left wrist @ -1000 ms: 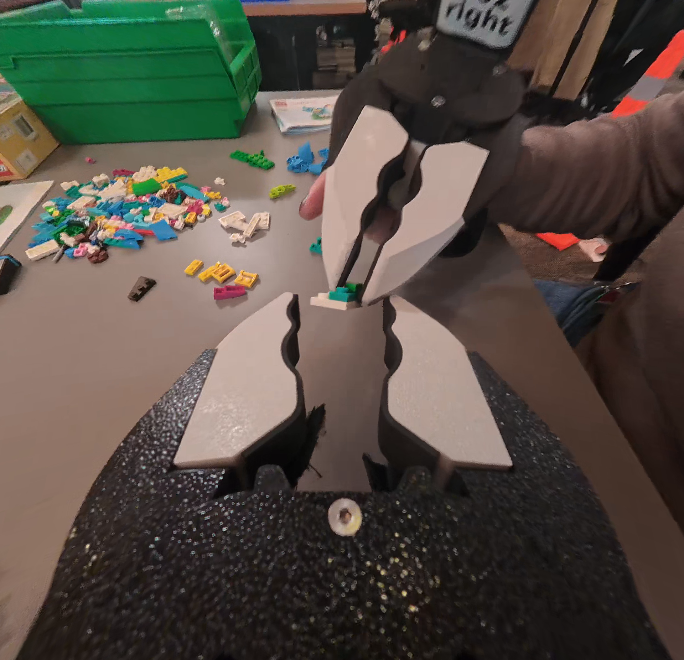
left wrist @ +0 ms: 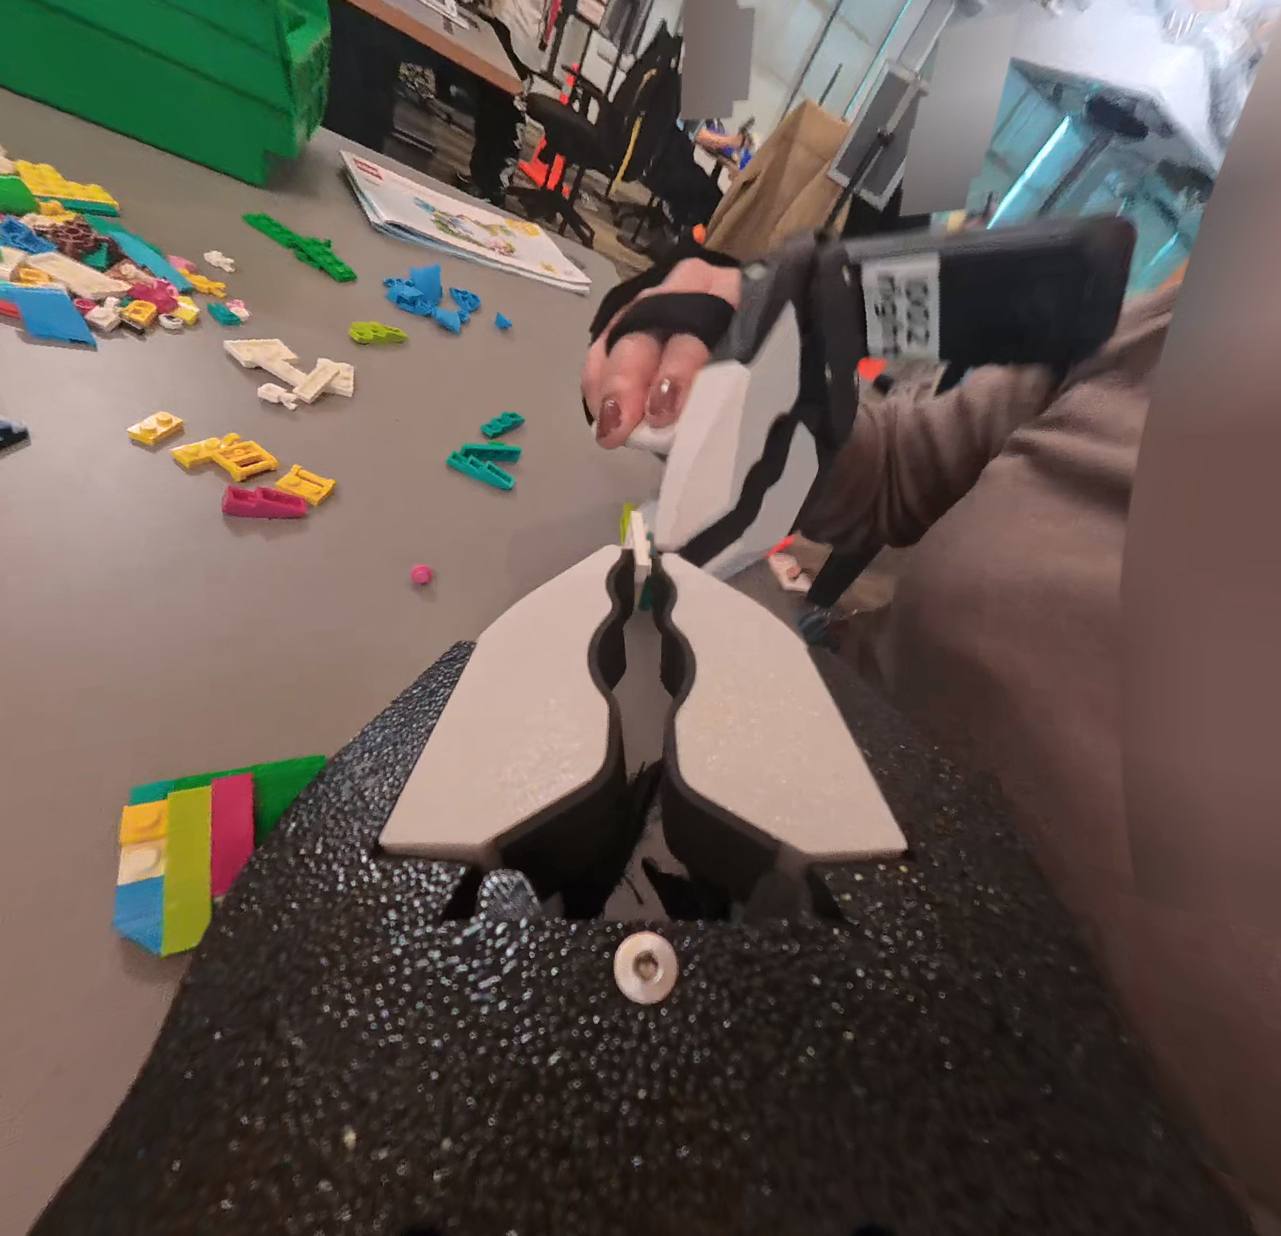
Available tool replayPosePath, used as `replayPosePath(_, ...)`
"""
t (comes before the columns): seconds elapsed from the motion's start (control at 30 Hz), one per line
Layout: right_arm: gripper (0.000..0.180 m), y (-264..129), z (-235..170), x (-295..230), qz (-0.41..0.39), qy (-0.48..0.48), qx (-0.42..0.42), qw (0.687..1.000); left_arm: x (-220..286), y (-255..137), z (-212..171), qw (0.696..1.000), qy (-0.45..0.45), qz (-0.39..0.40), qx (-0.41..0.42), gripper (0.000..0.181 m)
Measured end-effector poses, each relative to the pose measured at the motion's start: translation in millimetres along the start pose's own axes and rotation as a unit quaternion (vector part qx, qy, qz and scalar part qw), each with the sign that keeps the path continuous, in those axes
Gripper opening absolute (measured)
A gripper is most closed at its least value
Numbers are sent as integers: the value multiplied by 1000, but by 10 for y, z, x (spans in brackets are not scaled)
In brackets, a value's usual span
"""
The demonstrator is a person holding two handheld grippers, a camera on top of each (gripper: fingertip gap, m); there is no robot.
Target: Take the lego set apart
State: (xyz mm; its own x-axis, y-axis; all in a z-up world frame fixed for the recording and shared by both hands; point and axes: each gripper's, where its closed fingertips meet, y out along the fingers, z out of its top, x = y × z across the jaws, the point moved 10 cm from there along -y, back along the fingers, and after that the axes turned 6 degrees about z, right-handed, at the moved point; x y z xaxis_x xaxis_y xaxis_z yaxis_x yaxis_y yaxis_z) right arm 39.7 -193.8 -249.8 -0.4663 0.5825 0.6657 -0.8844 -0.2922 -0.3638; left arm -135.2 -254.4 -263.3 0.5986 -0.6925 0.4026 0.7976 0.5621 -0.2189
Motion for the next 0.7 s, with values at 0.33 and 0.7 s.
replayPosePath(0.33, 5, -18, -174, 61, -7, 113, 39, 993, -28, 35, -50, 996, 26, 71, -36, 4)
replayPosePath(0.7, 6, -785, -956, 577, -105, 217, -206, 948, -88, 29, -92, 997, -5, 69, -21, 4)
